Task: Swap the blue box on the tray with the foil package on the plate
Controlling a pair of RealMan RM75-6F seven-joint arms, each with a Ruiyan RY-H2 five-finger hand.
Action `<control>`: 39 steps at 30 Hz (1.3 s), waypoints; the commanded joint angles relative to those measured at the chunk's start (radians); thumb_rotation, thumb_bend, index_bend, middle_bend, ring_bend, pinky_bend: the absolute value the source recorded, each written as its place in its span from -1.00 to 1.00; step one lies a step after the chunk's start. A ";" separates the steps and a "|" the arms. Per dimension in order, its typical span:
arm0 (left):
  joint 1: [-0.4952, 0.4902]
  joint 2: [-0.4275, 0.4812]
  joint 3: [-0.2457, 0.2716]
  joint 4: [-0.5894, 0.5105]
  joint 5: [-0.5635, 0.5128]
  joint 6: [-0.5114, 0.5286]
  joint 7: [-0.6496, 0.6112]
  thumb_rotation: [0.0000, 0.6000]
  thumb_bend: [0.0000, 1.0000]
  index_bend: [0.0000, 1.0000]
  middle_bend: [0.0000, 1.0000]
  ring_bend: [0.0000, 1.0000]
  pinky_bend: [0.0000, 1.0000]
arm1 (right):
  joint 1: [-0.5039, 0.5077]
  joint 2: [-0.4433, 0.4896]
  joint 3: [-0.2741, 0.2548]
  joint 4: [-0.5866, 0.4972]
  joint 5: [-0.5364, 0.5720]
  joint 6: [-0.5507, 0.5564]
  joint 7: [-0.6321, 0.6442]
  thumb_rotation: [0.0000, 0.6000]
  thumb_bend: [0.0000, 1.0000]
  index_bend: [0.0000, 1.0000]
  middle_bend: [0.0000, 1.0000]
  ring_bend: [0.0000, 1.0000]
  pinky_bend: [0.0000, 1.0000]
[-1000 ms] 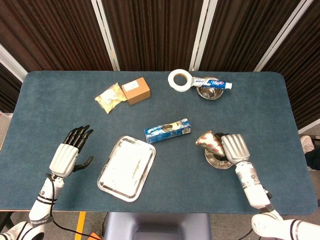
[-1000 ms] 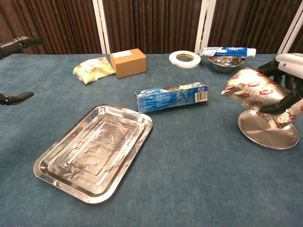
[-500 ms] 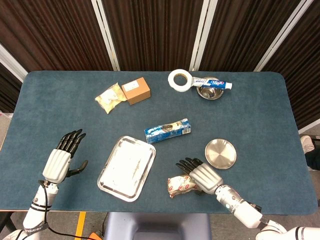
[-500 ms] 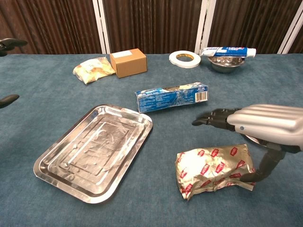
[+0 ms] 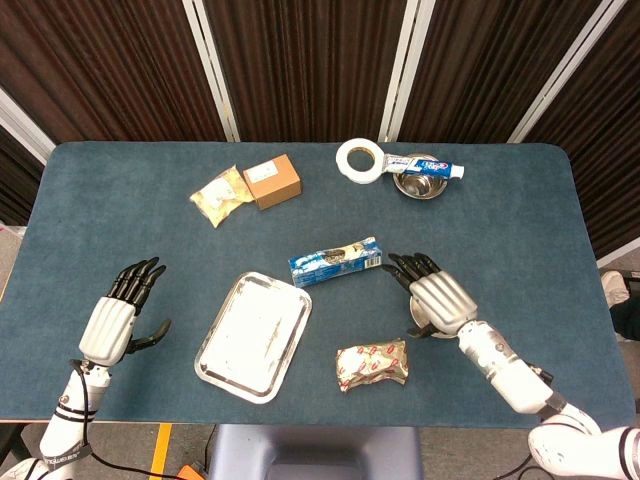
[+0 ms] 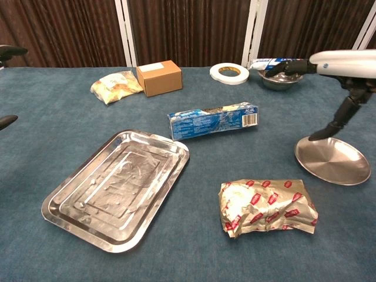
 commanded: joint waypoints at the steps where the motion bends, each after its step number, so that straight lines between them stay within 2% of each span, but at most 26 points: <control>1: 0.007 0.000 0.000 0.013 -0.007 -0.004 -0.006 1.00 -0.33 -1.00 -1.00 -1.00 -0.80 | 0.164 -0.112 0.081 0.152 0.182 -0.107 -0.103 1.00 -0.64 -1.00 -1.00 -1.00 -1.00; 8: 0.020 0.014 -0.008 0.029 -0.023 -0.011 -0.006 1.00 -0.32 -1.00 -1.00 -1.00 -0.80 | 0.371 -0.375 0.075 0.456 0.405 -0.190 -0.262 1.00 -0.64 -1.00 -1.00 -1.00 -1.00; 13: 0.028 0.017 -0.015 0.044 -0.040 -0.021 -0.004 1.00 -0.29 -1.00 -1.00 -1.00 -0.80 | 0.457 -0.535 0.061 0.644 0.525 -0.219 -0.309 1.00 -0.60 -1.00 -1.00 -1.00 -1.00; 17: 0.035 0.020 -0.021 0.057 -0.056 -0.029 -0.017 1.00 -0.27 -1.00 -1.00 -1.00 -0.80 | 0.492 -0.611 0.060 0.747 0.575 -0.236 -0.315 1.00 -0.51 -0.99 -1.00 -1.00 -1.00; 20: 0.038 0.019 -0.029 0.069 -0.069 -0.034 -0.025 1.00 -0.26 -1.00 -1.00 -1.00 -0.80 | 0.509 -0.649 0.065 0.811 0.605 -0.249 -0.309 1.00 -0.42 -0.86 -1.00 -1.00 -1.00; 22: 0.040 0.018 -0.034 0.073 -0.072 -0.034 -0.030 1.00 -0.24 -1.00 -1.00 -1.00 -0.80 | 0.515 -0.671 0.064 0.849 0.618 -0.245 -0.313 1.00 -0.38 -0.68 -0.92 -1.00 -0.97; 23: 0.040 0.018 -0.035 0.075 -0.073 -0.034 -0.034 1.00 -0.23 -1.00 -1.00 -1.00 -0.80 | 0.519 -0.683 0.065 0.869 0.624 -0.244 -0.314 1.00 -0.34 -0.51 -0.76 -0.97 -0.88; 25: 0.042 0.019 -0.037 0.078 -0.073 -0.034 -0.039 1.00 -0.23 -1.00 -1.00 -1.00 -0.80 | 0.520 -0.704 0.067 0.899 0.614 -0.221 -0.312 1.00 -0.29 -0.17 -0.43 -0.68 -0.50; 27: 0.043 0.019 -0.038 0.080 -0.072 -0.034 -0.041 1.00 -0.23 -1.00 -1.00 -1.00 -0.80 | 0.514 -0.722 0.072 0.921 0.587 -0.193 -0.297 1.00 -0.25 0.30 -0.07 -0.08 0.15; 29: 0.044 0.019 -0.039 0.080 -0.073 -0.036 -0.040 1.00 -0.23 -1.00 -1.00 -1.00 -0.80 | 0.507 -0.729 0.070 0.933 0.564 -0.186 -0.288 1.00 -0.22 0.62 0.19 0.32 0.54; 31: 0.044 0.018 -0.039 0.079 -0.073 -0.039 -0.039 1.00 -0.23 -1.00 -1.00 -1.00 -0.80 | 0.501 -0.727 0.067 0.937 0.548 -0.178 -0.289 1.00 -0.19 0.78 0.32 0.50 0.69; 34: 0.047 0.022 -0.037 0.068 -0.067 -0.037 -0.030 1.00 -0.23 -1.00 -1.00 -1.00 -0.80 | 0.485 -0.697 0.074 0.895 0.517 -0.154 -0.273 1.00 -0.18 0.83 0.37 0.60 0.78; 37: 0.054 0.031 -0.032 0.048 -0.053 -0.021 -0.016 1.00 -0.23 -1.00 -1.00 -1.00 -0.80 | 0.448 -0.621 0.080 0.789 0.464 -0.101 -0.244 1.00 -0.18 0.83 0.38 0.60 0.78; 39: 0.059 0.039 -0.027 0.028 -0.040 -0.010 -0.009 1.00 -0.23 -1.00 -1.00 -1.00 -0.80 | 0.411 -0.539 0.074 0.680 0.431 -0.053 -0.240 1.00 -0.18 0.83 0.38 0.60 0.78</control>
